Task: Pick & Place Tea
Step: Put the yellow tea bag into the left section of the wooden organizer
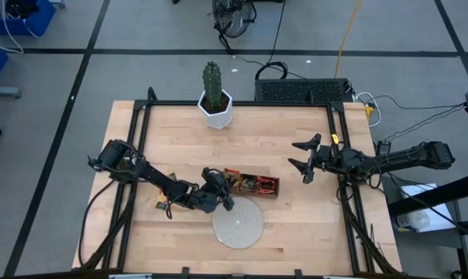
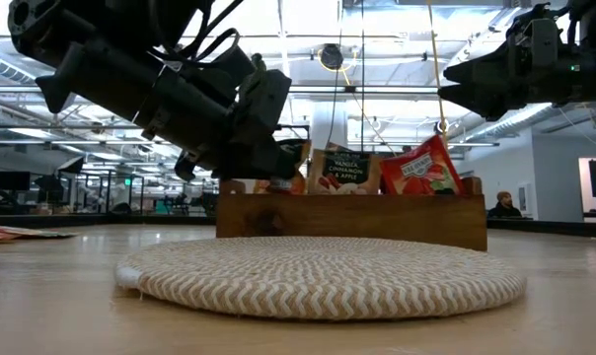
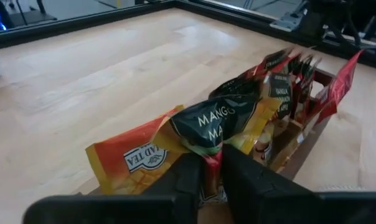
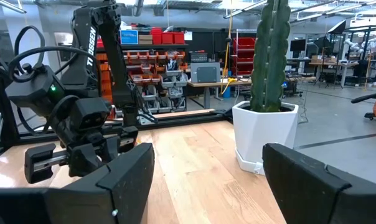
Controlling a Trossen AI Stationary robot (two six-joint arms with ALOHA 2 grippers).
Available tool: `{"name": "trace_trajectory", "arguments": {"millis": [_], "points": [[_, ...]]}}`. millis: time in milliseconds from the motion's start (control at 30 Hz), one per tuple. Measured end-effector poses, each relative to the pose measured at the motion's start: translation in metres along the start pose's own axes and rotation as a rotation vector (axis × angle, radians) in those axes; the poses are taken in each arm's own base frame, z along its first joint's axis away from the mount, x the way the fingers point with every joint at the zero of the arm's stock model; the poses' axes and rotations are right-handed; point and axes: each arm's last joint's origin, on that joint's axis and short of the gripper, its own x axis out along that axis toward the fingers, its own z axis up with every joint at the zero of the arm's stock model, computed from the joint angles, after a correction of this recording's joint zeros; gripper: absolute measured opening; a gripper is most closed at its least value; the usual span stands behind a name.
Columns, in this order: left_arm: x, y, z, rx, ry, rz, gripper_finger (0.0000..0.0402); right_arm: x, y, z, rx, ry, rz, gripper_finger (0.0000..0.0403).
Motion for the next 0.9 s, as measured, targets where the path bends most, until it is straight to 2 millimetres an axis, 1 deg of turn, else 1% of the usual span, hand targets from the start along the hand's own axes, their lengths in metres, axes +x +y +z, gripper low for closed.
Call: {"name": "trace_trajectory", "arguments": {"millis": [167,467,567,767,900], "points": [[0.000,-0.001,0.003,0.006,-0.033,-0.001,0.0093,0.000,0.000,0.000,0.000,0.000,0.000,0.0279],[-0.003,-0.005,0.005,0.045,-0.056,-0.025,0.0178,0.000,0.000,0.000,0.000,0.000,0.000,0.0279],[-0.003,-0.006,0.006,0.064,-0.064,-0.033,0.0198,0.000,0.000,0.000,0.000,0.000,0.000,0.0277],[-0.010,-0.008,0.017,0.096,-0.093,-0.045,0.0217,0.000,0.000,0.000,0.000,0.000,0.000,0.0281],[-0.020,-0.010,0.032,0.155,-0.127,-0.057,0.0218,0.000,0.000,0.000,0.000,0.000,0.000,0.0283]]}}
